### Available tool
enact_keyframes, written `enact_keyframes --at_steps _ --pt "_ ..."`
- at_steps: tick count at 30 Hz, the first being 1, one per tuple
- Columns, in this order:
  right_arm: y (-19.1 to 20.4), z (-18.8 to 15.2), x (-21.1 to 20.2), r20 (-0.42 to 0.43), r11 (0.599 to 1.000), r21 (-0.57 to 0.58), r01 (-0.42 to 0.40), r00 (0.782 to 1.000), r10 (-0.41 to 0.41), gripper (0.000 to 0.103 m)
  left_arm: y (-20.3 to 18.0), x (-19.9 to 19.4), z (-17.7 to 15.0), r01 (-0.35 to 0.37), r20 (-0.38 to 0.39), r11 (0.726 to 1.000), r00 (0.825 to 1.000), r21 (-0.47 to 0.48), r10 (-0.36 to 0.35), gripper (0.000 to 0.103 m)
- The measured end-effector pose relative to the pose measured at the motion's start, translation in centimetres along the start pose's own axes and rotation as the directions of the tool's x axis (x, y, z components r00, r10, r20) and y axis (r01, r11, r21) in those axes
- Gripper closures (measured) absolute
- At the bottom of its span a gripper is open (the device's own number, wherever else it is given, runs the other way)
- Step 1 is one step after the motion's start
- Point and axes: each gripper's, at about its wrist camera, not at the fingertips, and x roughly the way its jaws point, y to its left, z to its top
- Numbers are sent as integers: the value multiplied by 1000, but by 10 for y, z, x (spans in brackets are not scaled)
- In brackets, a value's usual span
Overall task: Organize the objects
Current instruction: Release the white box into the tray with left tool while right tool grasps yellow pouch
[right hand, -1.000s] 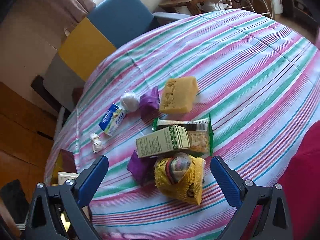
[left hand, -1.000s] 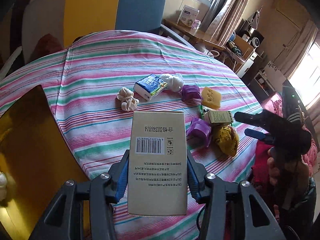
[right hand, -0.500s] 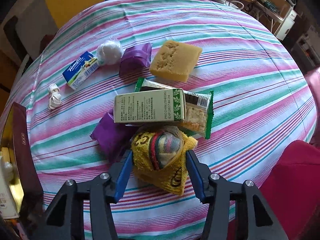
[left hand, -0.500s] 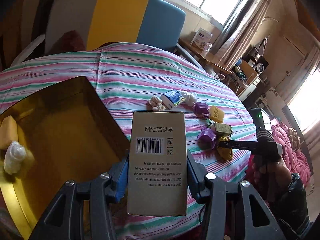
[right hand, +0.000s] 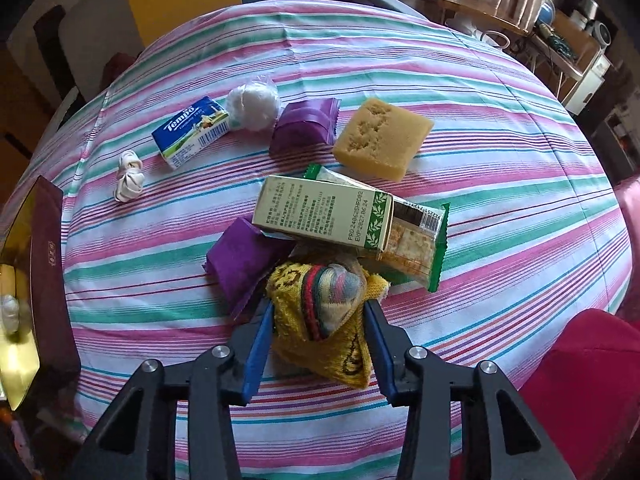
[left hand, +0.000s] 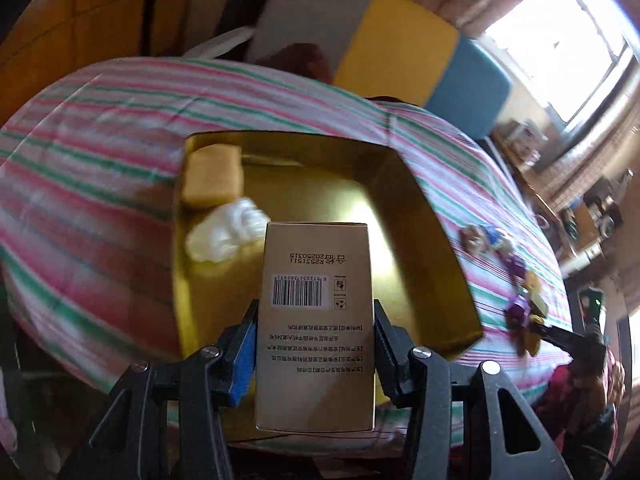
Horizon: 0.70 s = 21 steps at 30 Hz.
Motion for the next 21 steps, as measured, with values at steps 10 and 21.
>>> enact_keyframes --at_steps 10,21 --pt "-3 0 -7 30 998 -4 -56 998 57 58 18 33 -2 -167 -73 984 984 -64 162 53" --pt "-2 -1 -11 47 996 -9 -86 995 87 58 20 57 -5 -256 -93 964 964 -71 249 53"
